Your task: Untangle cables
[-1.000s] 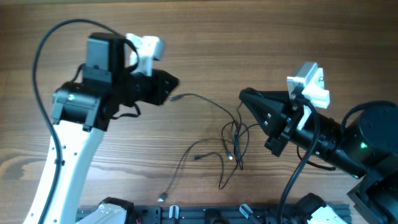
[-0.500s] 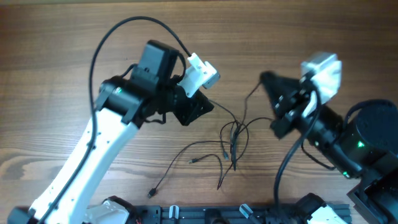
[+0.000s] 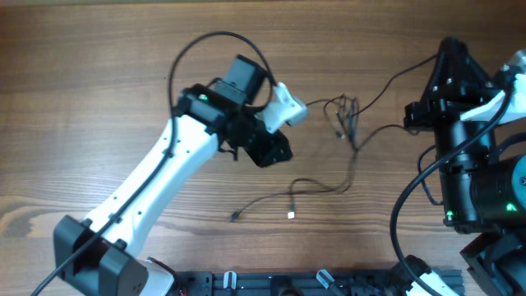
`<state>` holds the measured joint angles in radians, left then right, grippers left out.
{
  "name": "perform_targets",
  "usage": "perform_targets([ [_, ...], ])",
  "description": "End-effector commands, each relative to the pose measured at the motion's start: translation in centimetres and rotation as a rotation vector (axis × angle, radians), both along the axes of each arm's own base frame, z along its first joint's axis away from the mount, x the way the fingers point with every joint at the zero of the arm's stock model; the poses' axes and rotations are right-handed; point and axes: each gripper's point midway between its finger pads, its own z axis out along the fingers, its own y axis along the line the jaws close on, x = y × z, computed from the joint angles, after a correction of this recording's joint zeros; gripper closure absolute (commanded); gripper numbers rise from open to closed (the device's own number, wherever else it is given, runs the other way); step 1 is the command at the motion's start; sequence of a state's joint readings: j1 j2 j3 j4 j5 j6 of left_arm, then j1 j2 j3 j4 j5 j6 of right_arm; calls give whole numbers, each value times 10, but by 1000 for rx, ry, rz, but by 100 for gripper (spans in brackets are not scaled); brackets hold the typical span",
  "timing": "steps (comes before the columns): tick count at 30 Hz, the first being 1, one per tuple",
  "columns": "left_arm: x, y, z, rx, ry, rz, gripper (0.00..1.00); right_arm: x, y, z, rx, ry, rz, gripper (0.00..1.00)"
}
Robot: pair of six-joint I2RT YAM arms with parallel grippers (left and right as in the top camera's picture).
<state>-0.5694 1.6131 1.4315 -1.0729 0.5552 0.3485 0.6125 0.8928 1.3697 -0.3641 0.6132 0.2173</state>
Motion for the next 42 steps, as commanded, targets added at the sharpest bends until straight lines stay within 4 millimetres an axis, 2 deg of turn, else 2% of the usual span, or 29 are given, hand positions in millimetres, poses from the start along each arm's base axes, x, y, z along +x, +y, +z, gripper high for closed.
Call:
perform_targets([
  [1,-24,-28,-4,-48,-30,-190,69,-2,-8,5,6,-11,-44,96],
  [4,-24,-48,-4,-65,-103,-238,55,-2,-2,3,-7,-4,-9,96],
  [10,6,-69,-3,-68,-283,-224,54,-8,15,-3,-33,17,110,96],
  [13,20,-72,-4,-56,-337,-202,51,-20,26,-1,-39,7,213,96],
  [15,23,-72,-5,-50,-351,-196,51,-28,26,0,-40,3,243,96],
  [17,23,-72,-5,-49,-349,-196,52,-34,18,-1,-42,7,222,96],
  [18,23,-72,-5,-48,-348,-196,53,-35,8,-3,-41,16,174,96],
  [22,21,-71,-6,-43,-336,-192,56,-37,-51,-9,-33,50,-156,96],
  [24,21,-70,-7,-41,-333,-192,57,-42,-74,-12,-55,68,-298,96],
  [26,19,-70,-7,-41,-327,-194,61,-44,-79,-15,-81,85,-330,96],
  [28,13,-73,-6,-67,-301,-212,62,-44,-79,-21,-103,109,-329,96],
  [33,-12,-78,-5,-112,-210,-266,56,-43,-78,-33,-119,152,-317,96],
  [37,-39,-83,-5,-141,-130,-322,52,-39,-61,-40,-141,174,-218,96],
  [42,-78,-104,10,-253,-53,-434,44,-30,-44,-53,-136,216,-140,96],
])
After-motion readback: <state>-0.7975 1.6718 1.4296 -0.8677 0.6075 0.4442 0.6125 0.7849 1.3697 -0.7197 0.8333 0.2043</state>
